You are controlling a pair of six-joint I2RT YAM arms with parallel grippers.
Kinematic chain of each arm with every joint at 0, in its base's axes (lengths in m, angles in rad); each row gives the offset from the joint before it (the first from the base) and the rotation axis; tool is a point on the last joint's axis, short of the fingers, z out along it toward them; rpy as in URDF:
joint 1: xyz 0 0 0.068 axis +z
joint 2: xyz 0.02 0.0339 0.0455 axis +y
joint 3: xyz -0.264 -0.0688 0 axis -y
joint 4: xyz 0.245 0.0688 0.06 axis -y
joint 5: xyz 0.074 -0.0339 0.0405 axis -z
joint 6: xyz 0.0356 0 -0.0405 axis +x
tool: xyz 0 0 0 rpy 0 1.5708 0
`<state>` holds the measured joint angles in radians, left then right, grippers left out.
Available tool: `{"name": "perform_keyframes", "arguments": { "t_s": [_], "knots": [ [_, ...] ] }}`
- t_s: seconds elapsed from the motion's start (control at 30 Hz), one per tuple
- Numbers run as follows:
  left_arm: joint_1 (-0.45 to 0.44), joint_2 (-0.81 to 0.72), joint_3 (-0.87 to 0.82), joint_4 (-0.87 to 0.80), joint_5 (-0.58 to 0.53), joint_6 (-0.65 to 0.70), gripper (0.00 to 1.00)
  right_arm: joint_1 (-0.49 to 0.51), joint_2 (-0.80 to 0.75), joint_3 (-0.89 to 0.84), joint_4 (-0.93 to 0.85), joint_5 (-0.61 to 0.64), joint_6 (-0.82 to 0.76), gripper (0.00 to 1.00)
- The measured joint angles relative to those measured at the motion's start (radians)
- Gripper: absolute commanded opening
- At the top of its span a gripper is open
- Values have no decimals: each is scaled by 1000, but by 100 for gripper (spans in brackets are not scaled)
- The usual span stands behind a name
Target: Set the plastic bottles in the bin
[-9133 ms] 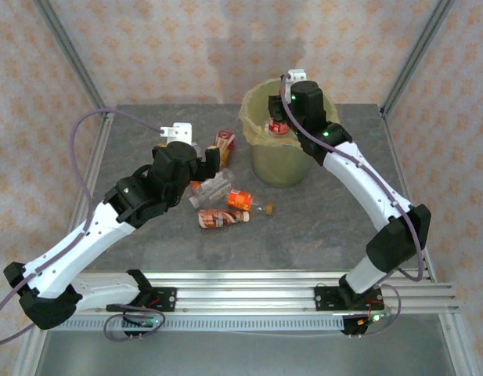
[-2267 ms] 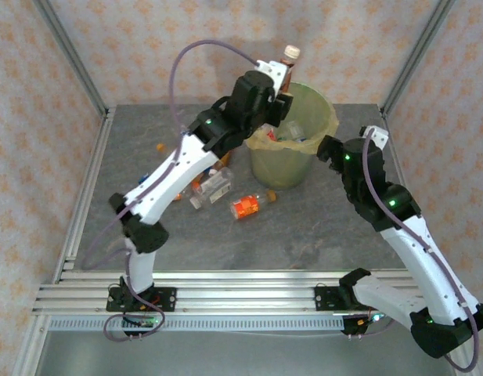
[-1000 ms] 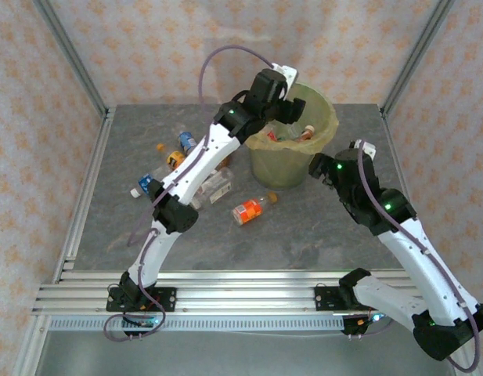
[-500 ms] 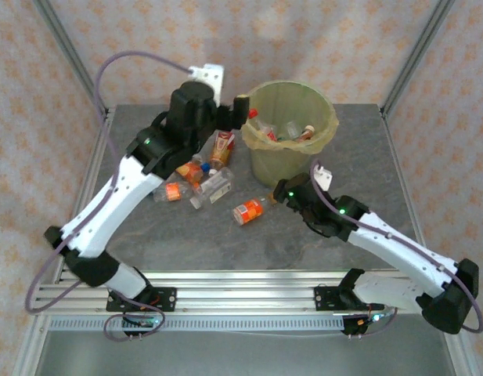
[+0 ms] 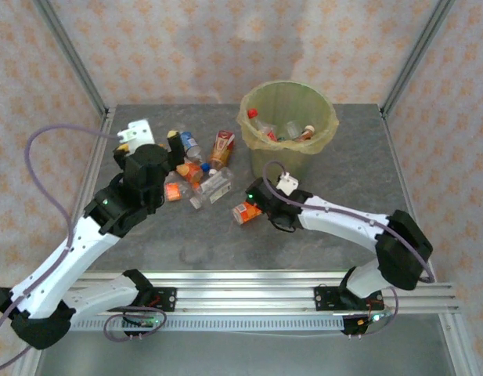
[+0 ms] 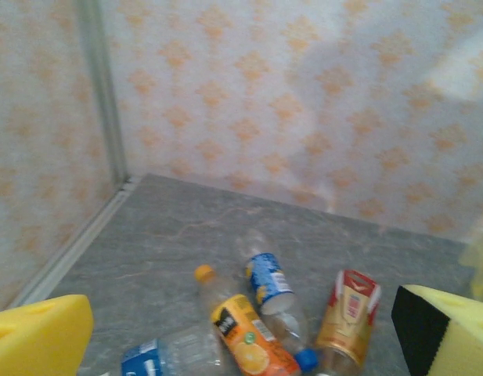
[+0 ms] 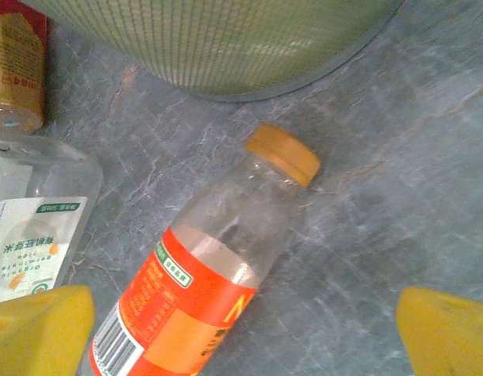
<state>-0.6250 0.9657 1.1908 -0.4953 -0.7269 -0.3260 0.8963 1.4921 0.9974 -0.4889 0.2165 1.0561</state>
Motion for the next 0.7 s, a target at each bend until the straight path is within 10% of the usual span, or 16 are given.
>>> {"name": "perform_keyframes", "arguments": {
  "t_s": [0.7],
  "knots": [
    [52,-38,-86,11,-73,-25,100,0,298,104,74,-91,25,93]
  ]
}}
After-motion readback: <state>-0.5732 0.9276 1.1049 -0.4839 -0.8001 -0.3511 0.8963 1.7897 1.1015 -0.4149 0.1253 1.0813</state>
